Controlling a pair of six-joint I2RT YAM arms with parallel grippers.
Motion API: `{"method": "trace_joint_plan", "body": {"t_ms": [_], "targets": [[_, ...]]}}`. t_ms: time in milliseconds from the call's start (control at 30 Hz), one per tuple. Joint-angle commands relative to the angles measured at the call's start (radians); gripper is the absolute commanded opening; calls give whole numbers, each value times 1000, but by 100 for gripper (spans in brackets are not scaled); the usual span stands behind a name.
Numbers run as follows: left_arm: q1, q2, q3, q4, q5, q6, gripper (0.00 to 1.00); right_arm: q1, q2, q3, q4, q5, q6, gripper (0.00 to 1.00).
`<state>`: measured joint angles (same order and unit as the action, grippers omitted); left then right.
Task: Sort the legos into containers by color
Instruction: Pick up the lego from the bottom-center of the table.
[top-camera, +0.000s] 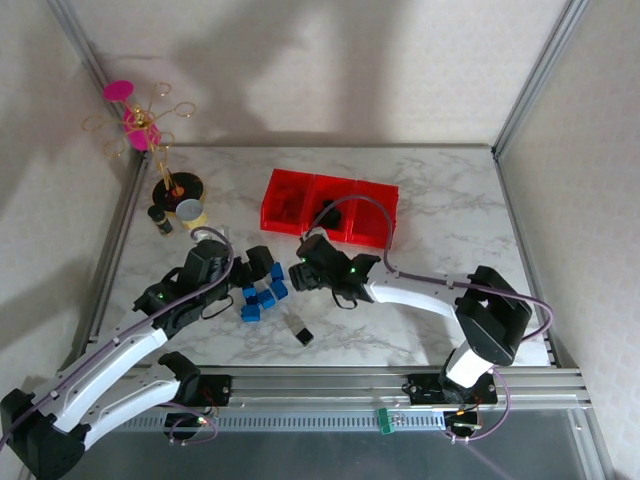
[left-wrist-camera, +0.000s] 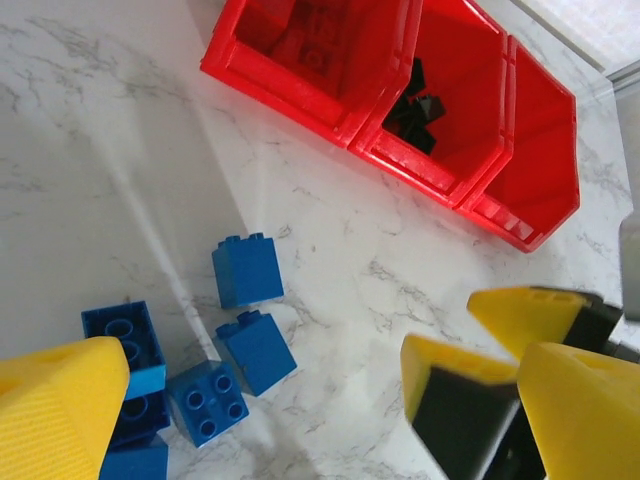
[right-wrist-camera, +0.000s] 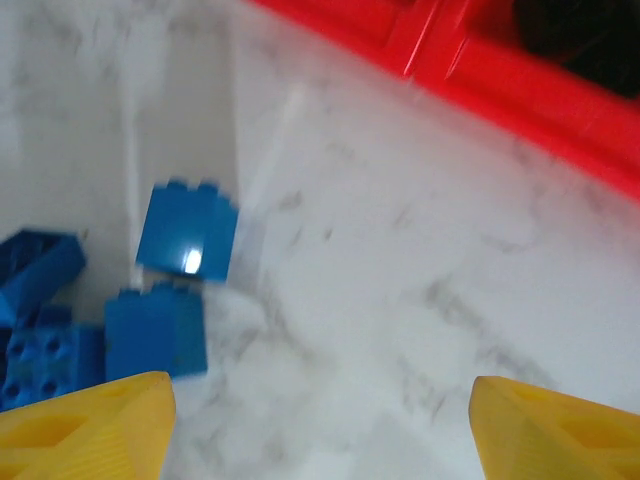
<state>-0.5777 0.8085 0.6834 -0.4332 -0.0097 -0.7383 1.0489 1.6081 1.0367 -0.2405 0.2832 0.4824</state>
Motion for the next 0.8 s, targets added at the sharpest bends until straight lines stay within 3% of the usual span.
{"method": "trace_joint_plan", "body": {"t_ms": [0, 300, 767], "targets": [[9, -38, -30, -48, 17, -25, 100, 60, -53, -55, -30, -2, 60, 78], [10, -97, -79, -80, 18, -63, 100, 250, -38, -144, -19, 42, 125, 78], [10, -136, -113, -94, -1, -90, 100, 366, 74, -164, 21, 40, 194, 66]]}}
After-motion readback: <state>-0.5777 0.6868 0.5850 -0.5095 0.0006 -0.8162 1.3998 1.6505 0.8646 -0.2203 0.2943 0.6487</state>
